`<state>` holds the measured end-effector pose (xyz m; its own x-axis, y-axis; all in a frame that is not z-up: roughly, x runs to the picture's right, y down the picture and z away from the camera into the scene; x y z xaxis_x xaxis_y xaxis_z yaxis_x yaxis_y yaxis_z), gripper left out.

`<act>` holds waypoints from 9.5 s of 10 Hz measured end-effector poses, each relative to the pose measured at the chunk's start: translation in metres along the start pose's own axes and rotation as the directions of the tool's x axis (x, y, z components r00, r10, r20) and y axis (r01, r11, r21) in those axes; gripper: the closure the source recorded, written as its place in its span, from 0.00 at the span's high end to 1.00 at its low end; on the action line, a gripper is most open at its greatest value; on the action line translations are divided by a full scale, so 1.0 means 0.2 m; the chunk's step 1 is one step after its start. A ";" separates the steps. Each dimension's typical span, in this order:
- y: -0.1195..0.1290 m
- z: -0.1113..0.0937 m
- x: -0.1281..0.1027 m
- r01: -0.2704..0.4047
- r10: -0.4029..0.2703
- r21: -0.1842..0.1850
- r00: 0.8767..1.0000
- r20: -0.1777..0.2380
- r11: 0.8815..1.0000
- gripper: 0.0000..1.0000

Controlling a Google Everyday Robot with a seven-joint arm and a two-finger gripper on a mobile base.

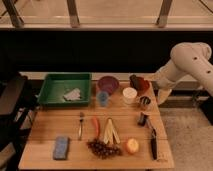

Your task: Place eraser in purple bowl

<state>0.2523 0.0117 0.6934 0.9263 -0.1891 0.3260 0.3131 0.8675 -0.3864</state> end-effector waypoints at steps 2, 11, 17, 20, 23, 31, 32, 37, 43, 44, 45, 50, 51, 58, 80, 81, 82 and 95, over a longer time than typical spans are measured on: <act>0.00 0.00 0.00 0.000 0.000 0.000 1.000 0.000 1.000 0.80; 0.00 0.00 0.00 0.000 0.000 0.000 1.000 0.000 1.000 0.80; 0.00 0.00 0.00 0.000 0.000 0.000 1.000 0.000 1.000 0.80; 0.00 0.00 0.00 -0.004 0.004 0.003 1.000 0.003 1.000 0.80; -0.09 0.07 0.12 -0.224 0.224 0.031 0.974 -0.012 0.974 0.80; -0.43 0.34 0.43 -0.699 0.675 0.116 0.712 0.193 0.705 0.80; -0.44 0.33 0.44 -0.695 0.661 0.121 0.715 0.229 0.709 0.80; -0.48 0.30 0.44 -0.695 0.650 0.166 0.715 0.256 0.699 0.80; -0.72 0.36 0.37 -0.721 0.641 0.267 0.692 0.333 0.639 0.80; -0.74 0.45 0.36 -0.725 0.639 0.282 0.688 0.344 0.628 0.80; -0.76 0.49 0.34 -0.728 0.637 0.291 0.685 0.354 0.621 0.80; -0.83 0.60 0.29 -0.738 0.626 0.301 0.673 0.394 0.604 0.80; -0.83 0.60 0.30 -0.739 0.627 0.301 0.672 0.394 0.603 0.80; -0.92 0.67 0.31 -0.776 0.638 0.350 0.631 0.441 0.525 0.80; -0.93 1.13 0.39 -0.889 0.759 0.095 0.434 0.486 0.448 0.39; -0.94 1.14 0.39 -0.888 0.758 0.086 0.432 0.489 0.451 0.28; -0.94 1.14 0.39 -0.889 0.758 0.080 0.429 0.492 0.451 0.16; -1.17 0.80 -0.15 -0.767 0.548 0.086 0.527 0.649 0.636 0.00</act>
<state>0.1189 -0.1124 0.9116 0.5236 0.6748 0.5201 -0.5295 0.7360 -0.4218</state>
